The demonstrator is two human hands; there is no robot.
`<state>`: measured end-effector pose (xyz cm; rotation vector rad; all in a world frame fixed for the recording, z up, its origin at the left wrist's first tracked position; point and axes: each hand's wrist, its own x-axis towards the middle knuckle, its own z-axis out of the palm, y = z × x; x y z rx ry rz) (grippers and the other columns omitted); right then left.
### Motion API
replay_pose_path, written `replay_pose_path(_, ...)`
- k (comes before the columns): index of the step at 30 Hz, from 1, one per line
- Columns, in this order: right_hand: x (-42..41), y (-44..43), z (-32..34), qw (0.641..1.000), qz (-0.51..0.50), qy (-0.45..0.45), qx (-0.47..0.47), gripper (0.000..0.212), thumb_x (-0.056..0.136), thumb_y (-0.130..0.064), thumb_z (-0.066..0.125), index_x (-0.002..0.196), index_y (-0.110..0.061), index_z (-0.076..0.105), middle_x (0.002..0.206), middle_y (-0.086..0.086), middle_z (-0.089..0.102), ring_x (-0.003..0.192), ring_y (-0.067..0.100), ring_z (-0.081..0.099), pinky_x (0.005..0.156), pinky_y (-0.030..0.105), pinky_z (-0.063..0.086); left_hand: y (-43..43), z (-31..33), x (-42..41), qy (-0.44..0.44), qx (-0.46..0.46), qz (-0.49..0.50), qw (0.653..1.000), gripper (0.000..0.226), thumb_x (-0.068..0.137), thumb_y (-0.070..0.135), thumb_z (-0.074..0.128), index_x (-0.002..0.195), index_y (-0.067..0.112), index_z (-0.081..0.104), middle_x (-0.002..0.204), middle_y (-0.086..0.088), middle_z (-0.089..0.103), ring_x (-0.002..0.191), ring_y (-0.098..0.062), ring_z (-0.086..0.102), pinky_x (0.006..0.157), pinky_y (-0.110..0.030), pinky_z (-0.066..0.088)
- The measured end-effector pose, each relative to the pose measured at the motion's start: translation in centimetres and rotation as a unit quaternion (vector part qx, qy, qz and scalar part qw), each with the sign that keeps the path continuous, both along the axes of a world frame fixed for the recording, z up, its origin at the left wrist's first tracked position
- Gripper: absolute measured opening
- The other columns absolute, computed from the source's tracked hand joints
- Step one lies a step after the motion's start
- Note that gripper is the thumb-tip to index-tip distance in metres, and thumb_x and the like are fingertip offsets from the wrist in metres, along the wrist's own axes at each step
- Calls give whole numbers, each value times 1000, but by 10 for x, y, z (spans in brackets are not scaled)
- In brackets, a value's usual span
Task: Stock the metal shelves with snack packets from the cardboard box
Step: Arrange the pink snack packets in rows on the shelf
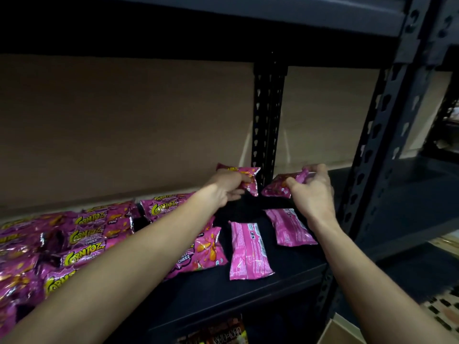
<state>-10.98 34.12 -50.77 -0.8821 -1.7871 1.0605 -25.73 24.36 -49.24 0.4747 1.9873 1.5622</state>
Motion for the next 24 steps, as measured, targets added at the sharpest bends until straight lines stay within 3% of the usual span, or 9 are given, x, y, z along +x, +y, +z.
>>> replay_pose_path(4, -3, -1, -11, 1000, 11, -16, 0, 38, 85, -20, 70, 116, -19, 48, 96, 1, 65, 109, 29, 58, 94, 41, 50, 10, -4, 15, -36, -62, -49, 996, 9, 95, 13, 59, 87, 12, 54, 85, -5, 52, 69, -14, 51, 65, -24, 45)
replay_pose_path(6, -2, 0, -13, 1000, 15, -26, 6, 41, 85, -21, 70, 120, -19, 49, 102, 4, 67, 112, 30, 58, 96, 42, 49, 11, -6, 15, -11, -80, -71, 994, 8, 97, 11, 57, 104, 12, 56, 94, -5, 57, 68, -14, 54, 69, -27, 49)
replay_pose_path(9, 1, 3, -16, 1000, 14, -22, 10, 42, 87, -18, 69, 123, -19, 49, 104, 3, 67, 107, 26, 61, 94, 37, 49, 9, -8, 8, 118, -130, -67, 982, 37, 97, 8, 54, 133, 12, 48, 116, -8, 63, 77, -23, 68, 67, -31, 57)
replay_pose_path(12, 7, 6, -17, 1000, 7, 2, 15, 38, 87, -13, 67, 121, -18, 49, 94, -3, 62, 100, 23, 60, 86, 31, 44, 10, -11, 3, 353, -213, -3, 911, 35, 95, 10, 56, 130, 11, 55, 121, -11, 64, 104, -30, 65, 86, -33, 53)
replay_pose_path(15, 8, 7, -20, 1000, 11, 12, 18, 38, 87, -9, 67, 118, -18, 48, 97, -1, 62, 95, 20, 60, 81, 27, 40, 17, -21, 11, 437, -282, -59, 852, 30, 94, 15, 54, 123, 12, 61, 126, -11, 63, 111, -31, 63, 88, -34, 52)
replay_pose_path(17, 7, 7, -21, 1000, 12, 9, 21, 36, 87, -9, 66, 115, -20, 47, 94, -4, 62, 92, 19, 61, 80, 26, 39, 21, -32, 21, 445, -341, -118, 819, 31, 95, 17, 48, 123, 9, 60, 129, -11, 61, 112, -31, 61, 84, -33, 50)
replay_pose_path(19, 6, 8, -23, 1000, 13, 8, 25, 35, 86, -9, 65, 113, -21, 47, 93, -4, 63, 90, 20, 62, 79, 27, 41, 30, -47, 22, 410, -390, -172, 806, 43, 100, 16, 39, 142, 8, 47, 148, -19, 43, 130, -36, 48, 102, -39, 45)
replay_pose_path(21, 6, 9, -25, 999, 19, 2, 26, 35, 86, -8, 65, 114, -22, 47, 92, -4, 63, 88, 19, 63, 78, 28, 42, 32, -50, 26, 404, -446, -207, 772, 50, 103, 16, 34, 153, 10, 30, 158, -26, 20, 144, -41, 26, 115, -45, 31)
replay_pose_path(24, 6, 8, -27, 999, 27, 1, 24, 37, 86, -9, 66, 114, -23, 47, 91, -7, 63, 87, 18, 64, 78, 28, 43, 26, -45, 25, 385, -481, -203, 761, 49, 104, 33, 39, 144, 6, 43, 149, -16, 43, 136, -33, 43, 106, -40, 38)
